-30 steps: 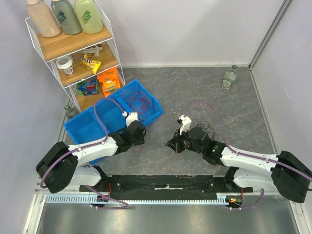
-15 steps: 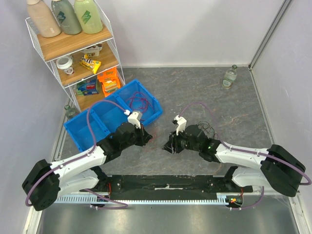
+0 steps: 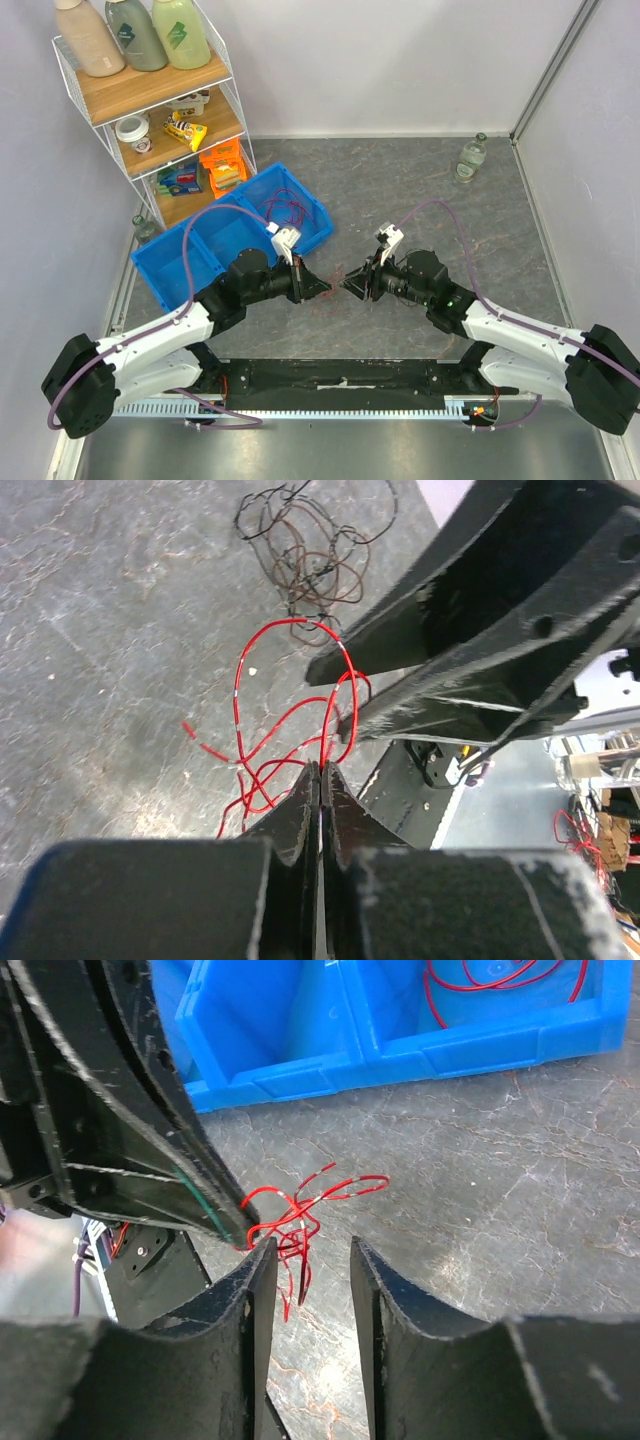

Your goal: Untangle the cables

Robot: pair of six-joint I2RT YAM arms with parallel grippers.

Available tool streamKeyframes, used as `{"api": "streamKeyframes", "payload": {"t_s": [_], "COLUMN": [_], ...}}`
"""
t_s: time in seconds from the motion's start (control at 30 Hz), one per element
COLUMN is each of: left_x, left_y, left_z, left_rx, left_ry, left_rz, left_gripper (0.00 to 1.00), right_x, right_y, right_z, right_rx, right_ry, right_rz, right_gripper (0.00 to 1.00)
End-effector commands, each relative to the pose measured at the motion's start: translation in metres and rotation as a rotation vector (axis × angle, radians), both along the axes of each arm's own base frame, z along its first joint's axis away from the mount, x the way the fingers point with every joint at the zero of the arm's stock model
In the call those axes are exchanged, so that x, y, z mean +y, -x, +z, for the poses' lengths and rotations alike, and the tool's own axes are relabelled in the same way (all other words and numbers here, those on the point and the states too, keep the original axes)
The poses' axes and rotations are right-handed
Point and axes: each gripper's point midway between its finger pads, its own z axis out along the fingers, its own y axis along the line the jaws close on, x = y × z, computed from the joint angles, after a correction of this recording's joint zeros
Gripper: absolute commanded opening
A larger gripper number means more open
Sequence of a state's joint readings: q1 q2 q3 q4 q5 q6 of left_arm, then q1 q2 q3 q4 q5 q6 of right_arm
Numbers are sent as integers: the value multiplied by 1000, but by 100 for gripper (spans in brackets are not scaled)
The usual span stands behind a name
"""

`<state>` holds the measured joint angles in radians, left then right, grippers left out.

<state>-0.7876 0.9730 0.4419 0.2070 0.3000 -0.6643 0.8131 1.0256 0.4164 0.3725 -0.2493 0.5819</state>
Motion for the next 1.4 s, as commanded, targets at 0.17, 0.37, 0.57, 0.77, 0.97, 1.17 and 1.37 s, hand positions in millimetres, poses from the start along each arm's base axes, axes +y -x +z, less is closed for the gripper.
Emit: {"api": "streamKeyframes", "payload": {"t_s": [0.17, 0.37, 0.57, 0.77, 0.97, 1.17, 1.37], "left_x": [-18, -22, -18, -28, -26, -23, -20], "left_y": [15, 27, 32, 37, 46, 55, 78], "left_z": [54, 65, 76, 85, 96, 114, 147], "left_rx": [-56, -35, -67, -47, -67, -116, -167], "left_ry": [161, 222, 245, 298, 330, 367, 475], "left_rz": [-126, -182, -193, -258, -291, -339, -463], "left_gripper": [2, 2, 2, 2, 2, 2, 2], "right_x": [-4, -13, -18, -9, 4, 34, 6], "right_y": [-18, -41, -49, -49, -52, -40, -79], "right_z": [6, 10, 0, 5, 4, 3, -28], "right_rx": [2, -25, -19, -42, -65, -51, 20], "right_ry": [-41, -40, -11, -52, -55, -113, 40], "right_rz": [-116, -273, -340, -330, -291, -140, -424], "right_gripper": [36, 28, 33, 35, 38, 39, 40]}}
